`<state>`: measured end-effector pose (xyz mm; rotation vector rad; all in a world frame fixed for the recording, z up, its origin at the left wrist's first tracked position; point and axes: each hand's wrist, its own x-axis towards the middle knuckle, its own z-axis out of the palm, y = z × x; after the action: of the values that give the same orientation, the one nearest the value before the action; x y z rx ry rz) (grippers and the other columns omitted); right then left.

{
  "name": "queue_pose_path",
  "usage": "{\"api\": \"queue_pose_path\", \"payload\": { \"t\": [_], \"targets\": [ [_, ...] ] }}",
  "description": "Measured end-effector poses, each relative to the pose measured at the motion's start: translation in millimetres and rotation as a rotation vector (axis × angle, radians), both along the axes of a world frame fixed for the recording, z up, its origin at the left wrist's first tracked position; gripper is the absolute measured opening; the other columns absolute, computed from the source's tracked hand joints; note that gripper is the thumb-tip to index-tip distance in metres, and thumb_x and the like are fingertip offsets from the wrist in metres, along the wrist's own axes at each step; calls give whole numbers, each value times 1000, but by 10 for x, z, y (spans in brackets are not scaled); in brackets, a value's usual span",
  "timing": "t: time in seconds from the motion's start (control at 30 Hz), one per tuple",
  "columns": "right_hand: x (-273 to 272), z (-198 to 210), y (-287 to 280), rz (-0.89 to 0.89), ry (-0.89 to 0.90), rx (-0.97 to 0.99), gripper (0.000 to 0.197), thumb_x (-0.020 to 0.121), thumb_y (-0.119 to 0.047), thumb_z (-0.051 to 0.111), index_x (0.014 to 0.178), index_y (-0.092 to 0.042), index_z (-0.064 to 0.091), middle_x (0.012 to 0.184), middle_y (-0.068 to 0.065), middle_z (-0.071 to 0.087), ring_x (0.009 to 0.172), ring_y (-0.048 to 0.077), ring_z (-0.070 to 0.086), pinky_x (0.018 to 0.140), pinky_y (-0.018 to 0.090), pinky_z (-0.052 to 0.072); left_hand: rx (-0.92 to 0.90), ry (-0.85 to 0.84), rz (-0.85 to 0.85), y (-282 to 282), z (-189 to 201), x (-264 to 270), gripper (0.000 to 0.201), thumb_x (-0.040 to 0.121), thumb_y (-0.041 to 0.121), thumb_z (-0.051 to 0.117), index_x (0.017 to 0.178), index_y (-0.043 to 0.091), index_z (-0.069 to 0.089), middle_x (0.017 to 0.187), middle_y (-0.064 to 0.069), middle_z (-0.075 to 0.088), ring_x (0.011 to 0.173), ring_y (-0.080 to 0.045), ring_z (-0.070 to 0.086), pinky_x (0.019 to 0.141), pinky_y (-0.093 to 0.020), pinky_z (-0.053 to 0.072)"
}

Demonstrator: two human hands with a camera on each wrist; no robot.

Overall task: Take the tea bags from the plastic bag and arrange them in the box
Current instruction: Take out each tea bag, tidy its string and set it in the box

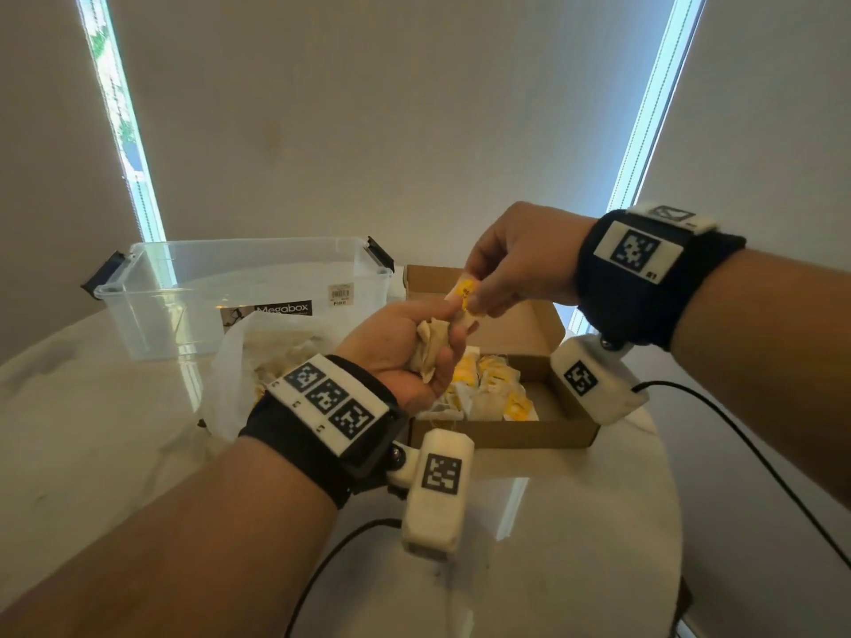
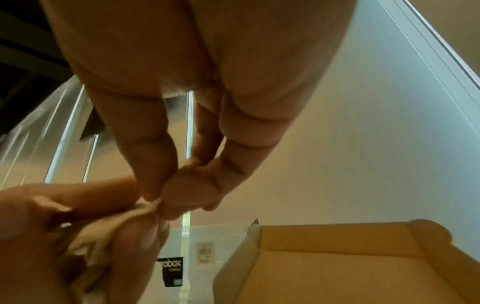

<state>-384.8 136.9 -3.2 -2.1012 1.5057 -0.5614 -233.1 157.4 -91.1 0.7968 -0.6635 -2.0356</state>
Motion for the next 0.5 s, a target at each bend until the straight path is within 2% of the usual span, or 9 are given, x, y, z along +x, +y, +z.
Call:
{"api": "queue_pose_path", "payload": {
  "t": [0.07, 0.17, 0.23, 0.33, 0.43, 0.5],
  "targets": [
    [-97, -73, -21, -34, 28, 26, 11, 78, -4, 83, 82, -9, 74, 74, 4, 76, 61, 9, 73, 54, 17, 55, 13, -93, -31, -9, -39, 8, 17, 90, 20, 64, 97, 4, 64, 78, -6, 66, 45, -6, 58, 34, -14, 45],
    [-322, -161, -79, -97, 109, 81, 11, 82, -4, 79, 89, -7, 72, 75, 8, 77, 65, 16, 75, 60, 28, 60, 6, -254, -52, -30, -79, 65, 10, 95, 17, 60, 98, 8, 62, 75, -6, 67, 43, -5, 54, 32, -13, 41],
    [-463, -255, -124, -112, 287, 132, 13, 82, -6, 79, 92, -8, 70, 74, 7, 77, 64, 16, 75, 61, 29, 60, -4, -342, -66, -40, -79, 130, 12, 93, 14, 61, 104, 10, 60, 75, -5, 66, 41, -5, 53, 32, -12, 38],
    [-583, -436, -168, -44, 524, 186, 12, 85, -14, 77, 87, -20, 67, 78, 1, 77, 65, 10, 72, 71, 28, 61, -18, -463, -106, -41, -56, 221, 17, 92, 14, 63, 109, 10, 60, 72, -3, 64, 39, -5, 51, 30, -12, 35],
    [-616, -566, -168, -10, 491, 224, 18, 89, -11, 74, 85, -28, 68, 81, -7, 74, 71, 8, 71, 64, 18, 55, -52, -602, -130, -35, -113, 256, 28, 92, 15, 63, 120, 10, 60, 72, -4, 65, 39, -5, 49, 29, -13, 35],
    [-605, -641, -164, -5, 468, 249, 19, 90, -9, 72, 91, -27, 70, 90, -4, 75, 81, 13, 73, 72, 21, 57, -55, -674, -136, -25, -178, 257, 32, 92, 15, 65, 123, 10, 59, 72, -5, 67, 41, -5, 49, 30, -14, 35]
  ]
}}
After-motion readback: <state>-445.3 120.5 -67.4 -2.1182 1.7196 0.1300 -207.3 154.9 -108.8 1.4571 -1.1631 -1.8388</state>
